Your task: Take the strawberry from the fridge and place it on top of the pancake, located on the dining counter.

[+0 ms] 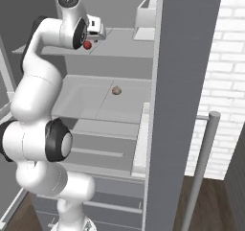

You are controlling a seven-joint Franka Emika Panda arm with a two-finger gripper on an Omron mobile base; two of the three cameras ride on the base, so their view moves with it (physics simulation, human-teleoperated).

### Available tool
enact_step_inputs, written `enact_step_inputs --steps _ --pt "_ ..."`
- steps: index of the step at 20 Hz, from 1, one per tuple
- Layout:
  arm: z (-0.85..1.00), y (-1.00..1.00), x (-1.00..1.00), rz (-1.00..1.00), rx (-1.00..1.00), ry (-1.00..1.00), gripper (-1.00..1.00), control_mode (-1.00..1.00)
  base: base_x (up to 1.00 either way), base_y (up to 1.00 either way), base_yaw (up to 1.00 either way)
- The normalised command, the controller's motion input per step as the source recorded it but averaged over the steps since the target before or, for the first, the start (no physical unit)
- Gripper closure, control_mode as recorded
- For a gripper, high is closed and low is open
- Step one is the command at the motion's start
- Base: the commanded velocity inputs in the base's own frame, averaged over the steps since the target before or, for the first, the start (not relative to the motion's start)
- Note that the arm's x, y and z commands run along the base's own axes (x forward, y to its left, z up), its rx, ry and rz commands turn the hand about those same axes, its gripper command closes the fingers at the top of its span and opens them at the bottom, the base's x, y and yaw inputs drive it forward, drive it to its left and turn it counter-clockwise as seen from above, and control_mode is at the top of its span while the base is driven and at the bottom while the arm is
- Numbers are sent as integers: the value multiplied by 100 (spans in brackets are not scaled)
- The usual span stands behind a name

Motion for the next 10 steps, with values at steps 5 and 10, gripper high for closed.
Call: enact_step_inputs --steps 5,10 --pt "-19 0 14 0 -2 9 -100 -100 0 0 0" --pt "-3 1 31 0 -1 8 -100 -100 0 0 0"
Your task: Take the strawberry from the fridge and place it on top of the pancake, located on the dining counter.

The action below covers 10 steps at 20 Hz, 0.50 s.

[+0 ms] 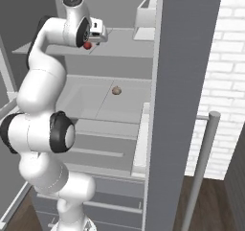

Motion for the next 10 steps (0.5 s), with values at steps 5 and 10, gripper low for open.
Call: enact_step_inputs --steps 5,10 --pt "0 9 15 0 0 3 -100 -100 0 0 0" --pt "-10 10 0 0 0 0 -100 -100 0 0 0"
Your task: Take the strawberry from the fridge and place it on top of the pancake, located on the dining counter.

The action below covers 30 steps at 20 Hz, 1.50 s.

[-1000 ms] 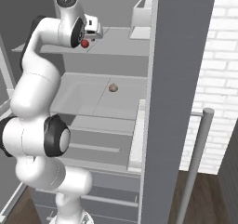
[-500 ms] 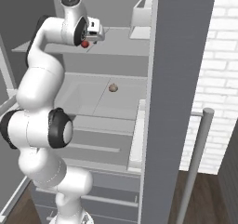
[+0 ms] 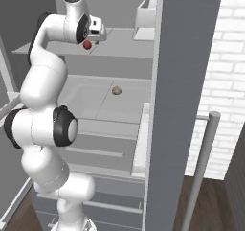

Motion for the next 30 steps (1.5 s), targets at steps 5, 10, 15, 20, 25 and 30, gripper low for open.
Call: enact_step_inputs --steps 5,10,15,20,25,30 --pt "-27 3 0 0 -3 0 -100 -100 0 0 0" --pt "-14 0 0 0 -1 0 -100 -100 0 0 0" --pt "-1 0 0 0 0 0 100 -100 0 0 0" --pt "0 0 0 0 0 0 100 -100 0 0 0" --pt "0 0 -9 0 0 -6 100 -100 0 0 0" --pt "1 0 -81 -4 1 -11 100 -100 0 0 0"
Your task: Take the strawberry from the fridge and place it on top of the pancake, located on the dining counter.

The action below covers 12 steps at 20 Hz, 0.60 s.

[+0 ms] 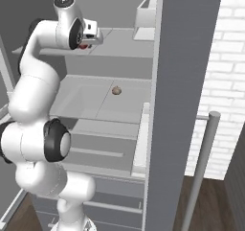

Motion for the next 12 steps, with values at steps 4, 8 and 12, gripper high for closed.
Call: enact_step_inputs --steps 4,8,12 --pt "0 0 -100 -5 6 0 100 -100 0 0 0" --pt "-9 0 -100 0 1 -1 100 -100 0 0 0" --pt "-18 0 -100 -3 0 2 100 -100 0 0 0"
